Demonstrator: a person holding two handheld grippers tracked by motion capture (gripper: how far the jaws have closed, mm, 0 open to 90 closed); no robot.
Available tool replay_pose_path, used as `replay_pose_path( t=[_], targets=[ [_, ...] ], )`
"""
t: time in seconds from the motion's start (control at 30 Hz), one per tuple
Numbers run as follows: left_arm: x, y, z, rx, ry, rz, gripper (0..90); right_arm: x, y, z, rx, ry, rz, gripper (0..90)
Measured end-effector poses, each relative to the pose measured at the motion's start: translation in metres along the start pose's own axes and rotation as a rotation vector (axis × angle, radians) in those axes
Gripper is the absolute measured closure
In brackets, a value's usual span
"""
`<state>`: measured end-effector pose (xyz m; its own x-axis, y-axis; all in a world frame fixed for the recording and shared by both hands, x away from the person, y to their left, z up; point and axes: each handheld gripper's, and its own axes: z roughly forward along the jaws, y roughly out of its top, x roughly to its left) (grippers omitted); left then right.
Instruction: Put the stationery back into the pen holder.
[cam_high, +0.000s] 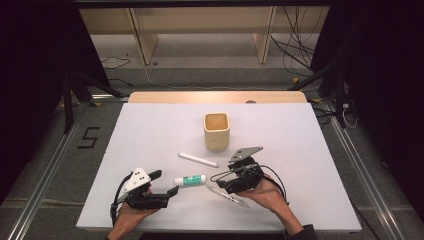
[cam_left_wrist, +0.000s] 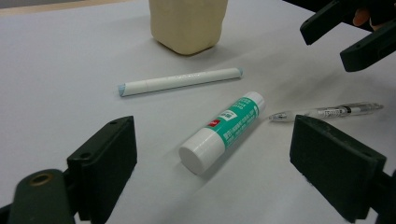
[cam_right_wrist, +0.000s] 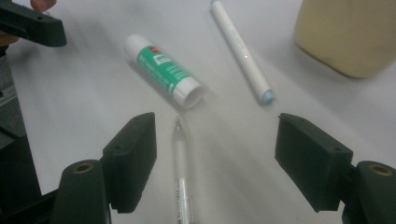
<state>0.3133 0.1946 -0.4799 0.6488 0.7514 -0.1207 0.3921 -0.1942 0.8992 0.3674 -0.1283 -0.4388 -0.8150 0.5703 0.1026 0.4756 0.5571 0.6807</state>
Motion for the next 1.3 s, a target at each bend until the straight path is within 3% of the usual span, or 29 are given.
replay_pose_path(
  t=[0.37,0.6,1.3],
  targets=[
    [-0.001,0.0,0.0,0.001,-0.005,0.007,14.6,0.01,-0.005,0.006,0.084,0.027,-0.04,37.2],
    [-0.002,0.0,0.0,0.003,-0.005,0.012,14.6,0.014,-0.011,0.015,0.177,0.029,-0.077,47.3],
    [-0.002,0.0,0.0,0.004,-0.006,0.016,14.6,0.023,-0.013,0.029,0.269,0.001,-0.104,66.8]
  ],
)
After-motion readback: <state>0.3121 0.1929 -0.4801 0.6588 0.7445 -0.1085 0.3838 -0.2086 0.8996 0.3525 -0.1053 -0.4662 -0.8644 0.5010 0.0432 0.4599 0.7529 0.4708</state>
